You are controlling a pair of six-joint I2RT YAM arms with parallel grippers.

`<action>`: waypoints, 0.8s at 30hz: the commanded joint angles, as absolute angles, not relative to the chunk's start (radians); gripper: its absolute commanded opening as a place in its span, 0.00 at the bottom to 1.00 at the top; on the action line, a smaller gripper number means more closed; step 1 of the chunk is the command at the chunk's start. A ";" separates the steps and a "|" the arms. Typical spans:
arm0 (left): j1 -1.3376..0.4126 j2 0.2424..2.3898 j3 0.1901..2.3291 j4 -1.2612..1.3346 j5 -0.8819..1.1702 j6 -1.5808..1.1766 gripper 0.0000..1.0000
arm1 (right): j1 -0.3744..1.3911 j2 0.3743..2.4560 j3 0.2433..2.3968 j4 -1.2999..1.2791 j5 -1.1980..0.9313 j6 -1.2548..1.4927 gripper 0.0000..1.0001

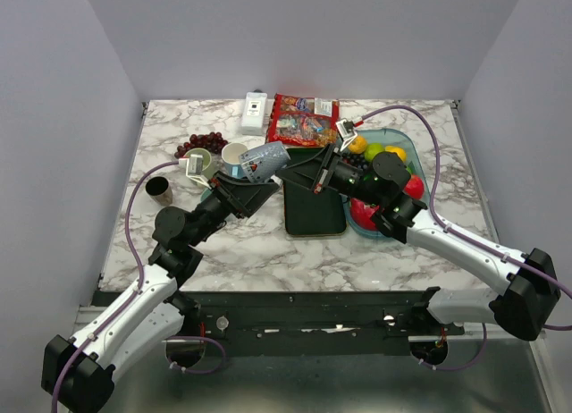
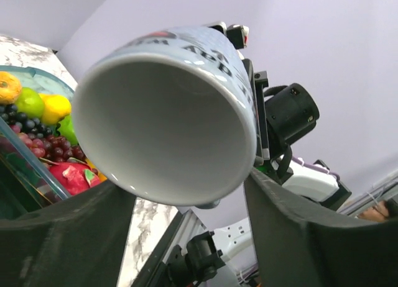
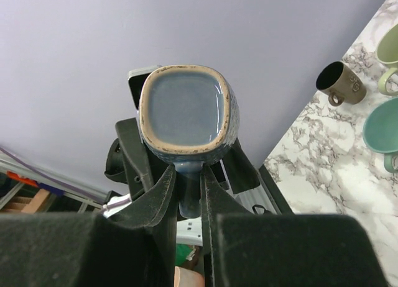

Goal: Turn the mug right side up

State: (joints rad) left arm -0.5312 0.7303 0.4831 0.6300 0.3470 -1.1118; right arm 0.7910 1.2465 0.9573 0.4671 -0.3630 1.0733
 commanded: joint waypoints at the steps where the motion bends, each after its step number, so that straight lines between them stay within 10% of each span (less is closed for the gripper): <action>1: -0.537 0.735 0.488 0.678 0.267 -1.132 0.68 | 0.792 1.244 0.947 0.581 -0.397 1.100 0.01; 14: -0.540 0.710 0.477 0.614 0.143 -1.117 0.47 | 0.808 1.262 0.942 0.511 -0.474 1.063 0.01; 19: -0.540 0.704 0.482 0.597 0.138 -1.086 0.01 | 0.810 1.256 0.940 0.453 -0.483 1.046 0.01; 24: -0.540 0.696 0.535 0.445 0.115 -1.016 0.00 | 0.810 1.246 0.946 0.371 -0.471 0.993 0.14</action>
